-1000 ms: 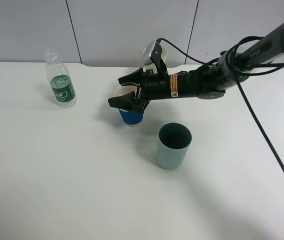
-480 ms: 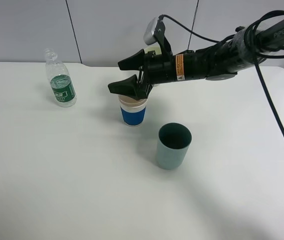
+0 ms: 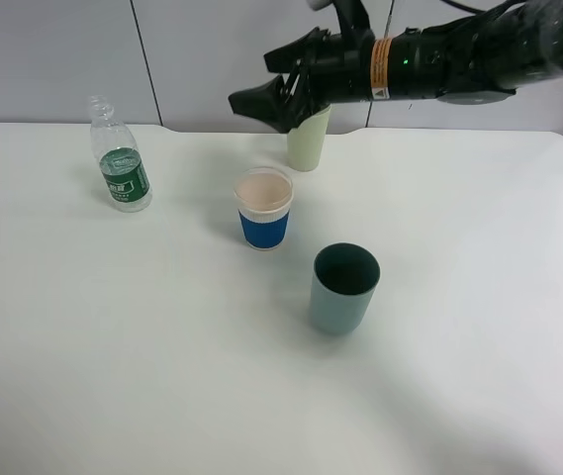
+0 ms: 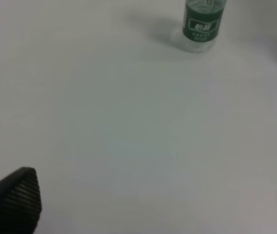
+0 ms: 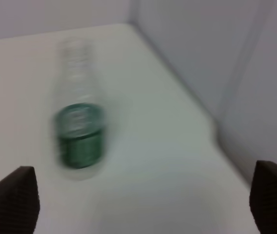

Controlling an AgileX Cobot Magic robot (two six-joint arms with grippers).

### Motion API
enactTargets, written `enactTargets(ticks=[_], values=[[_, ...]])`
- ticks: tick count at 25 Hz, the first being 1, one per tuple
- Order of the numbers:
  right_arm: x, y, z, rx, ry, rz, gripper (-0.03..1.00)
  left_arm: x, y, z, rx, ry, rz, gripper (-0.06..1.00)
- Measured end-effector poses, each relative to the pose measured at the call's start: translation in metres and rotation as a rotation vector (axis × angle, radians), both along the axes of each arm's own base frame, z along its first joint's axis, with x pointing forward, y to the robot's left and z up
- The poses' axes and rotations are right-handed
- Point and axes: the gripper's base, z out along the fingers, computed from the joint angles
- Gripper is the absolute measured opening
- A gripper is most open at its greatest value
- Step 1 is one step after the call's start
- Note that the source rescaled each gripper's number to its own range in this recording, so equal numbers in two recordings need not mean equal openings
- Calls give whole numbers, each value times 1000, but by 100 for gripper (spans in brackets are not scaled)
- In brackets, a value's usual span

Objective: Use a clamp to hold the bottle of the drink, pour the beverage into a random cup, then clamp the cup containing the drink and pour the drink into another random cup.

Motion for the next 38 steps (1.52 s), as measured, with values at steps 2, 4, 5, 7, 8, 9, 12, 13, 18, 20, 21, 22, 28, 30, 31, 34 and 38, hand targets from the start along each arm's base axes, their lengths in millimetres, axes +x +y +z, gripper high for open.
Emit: enactTargets(ticks=[2,4,5,7,8,9,12,13,18,20,21,22,28,30,31,34,38], values=[[2,-15,8,17,20,-143,60,0,0,0,0,0,0,100],[0,-32,16,27,18,-273,60,0,0,0,0,0,0,100],[-3,-42,15,3,10,-324,60,0,0,0,0,0,0,100],[-11,-60,19,-28,-19,-410,60,0,0,0,0,0,0,100],[-17,-70,17,-64,-38,-438,60,0,0,0,0,0,0,100],[-24,-80,17,-90,-58,-468,60,0,0,0,0,0,0,100],[-45,-109,20,-148,-94,-559,60,0,0,0,0,0,0,100],[-53,-118,22,-153,-97,-591,60,0,0,0,0,0,0,100],[-94,-161,39,-161,-123,-739,60,0,0,0,0,0,0,100],[-111,-178,46,-170,-131,-809,60,0,0,0,0,0,0,100],[-121,-185,52,-171,-143,-843,60,0,0,0,0,0,0,100],[-130,-192,56,-173,-146,-887,60,0,0,0,0,0,0,100],[-185,-217,88,-150,-153,-1102,60,0,0,0,0,0,0,100],[-201,-219,97,-154,-167,-1134,60,0,0,0,0,0,0,100],[-209,-219,101,-153,-185,-1145,60,0,0,0,0,0,0,100],[-233,-219,111,-124,-210,-1181,60,0,0,0,0,0,0,100],[-268,-218,121,-41,-226,-1225,60,0,0,0,0,0,0,100]])
